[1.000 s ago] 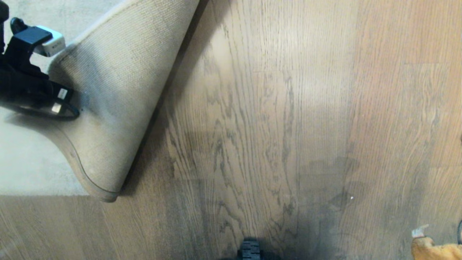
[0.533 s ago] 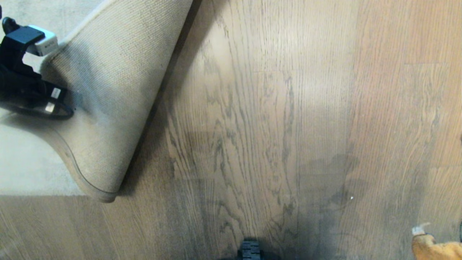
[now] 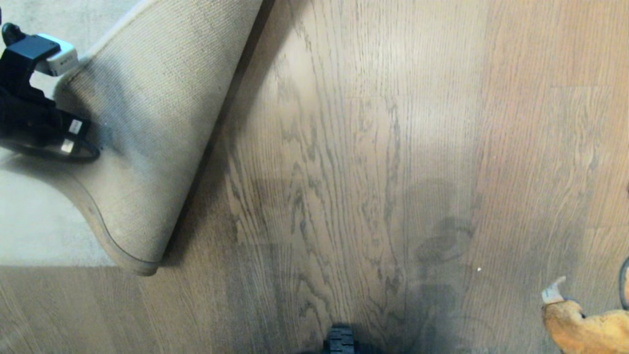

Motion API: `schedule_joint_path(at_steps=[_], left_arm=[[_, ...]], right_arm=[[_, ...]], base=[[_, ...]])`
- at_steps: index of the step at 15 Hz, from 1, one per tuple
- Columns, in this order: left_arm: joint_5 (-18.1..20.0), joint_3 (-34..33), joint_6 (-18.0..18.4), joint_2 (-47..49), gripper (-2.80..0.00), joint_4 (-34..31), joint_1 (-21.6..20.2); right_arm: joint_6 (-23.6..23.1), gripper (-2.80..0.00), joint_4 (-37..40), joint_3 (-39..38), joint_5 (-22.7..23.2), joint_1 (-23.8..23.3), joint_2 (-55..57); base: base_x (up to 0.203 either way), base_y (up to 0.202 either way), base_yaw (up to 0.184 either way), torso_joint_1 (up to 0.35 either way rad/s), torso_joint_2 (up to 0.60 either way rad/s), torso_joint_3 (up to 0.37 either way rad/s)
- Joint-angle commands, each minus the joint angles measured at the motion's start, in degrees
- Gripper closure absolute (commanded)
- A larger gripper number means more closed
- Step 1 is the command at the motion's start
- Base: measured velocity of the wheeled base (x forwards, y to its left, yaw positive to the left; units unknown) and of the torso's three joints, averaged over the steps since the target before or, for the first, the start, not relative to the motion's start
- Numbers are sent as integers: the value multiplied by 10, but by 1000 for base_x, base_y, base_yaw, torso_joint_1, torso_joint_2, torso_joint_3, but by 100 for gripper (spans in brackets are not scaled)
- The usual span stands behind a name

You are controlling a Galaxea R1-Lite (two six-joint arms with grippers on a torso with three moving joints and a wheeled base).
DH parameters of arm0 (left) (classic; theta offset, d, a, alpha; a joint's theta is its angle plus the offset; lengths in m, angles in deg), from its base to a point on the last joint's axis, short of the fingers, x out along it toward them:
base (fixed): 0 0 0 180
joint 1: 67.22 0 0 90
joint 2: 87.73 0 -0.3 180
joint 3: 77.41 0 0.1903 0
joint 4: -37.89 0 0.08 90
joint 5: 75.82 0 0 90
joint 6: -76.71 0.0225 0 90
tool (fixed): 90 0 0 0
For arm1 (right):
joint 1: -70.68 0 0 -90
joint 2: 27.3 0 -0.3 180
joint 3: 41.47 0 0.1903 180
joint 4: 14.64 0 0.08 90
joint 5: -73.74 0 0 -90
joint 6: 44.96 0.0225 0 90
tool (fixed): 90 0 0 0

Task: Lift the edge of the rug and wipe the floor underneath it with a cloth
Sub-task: Wipe the floor under the carpet with a rag

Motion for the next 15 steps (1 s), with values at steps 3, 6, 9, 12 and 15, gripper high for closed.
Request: schedule_joint_path(at_steps=[3, 6, 9, 12, 15], left_arm=[[-1, -1, -1, 0, 0, -1, 0], [-1, -4, -1, 1, 0, -1, 1], [-1, -4, -1, 3, 0, 0, 1], [-2, -4, -1, 6, 0, 0, 2], [-3, -5, -2, 9, 0, 0, 2]], right_arm=[[-1, 0, -89, 20, 83, 0, 170], [-10, 0, -141, 52, 179, 7, 282], [-18, 0, -176, 99, 207, 96, 385], [-19, 0, -230, 160, 184, 228, 495], [-20, 0, -282, 227, 112, 377, 599]], base=[[0, 0, 0, 0, 0, 0], [0, 0, 0, 0, 0, 0], [0, 0, 0, 0, 0, 0], [0, 0, 0, 0, 0, 0], [0, 0, 0, 0, 0, 0]])
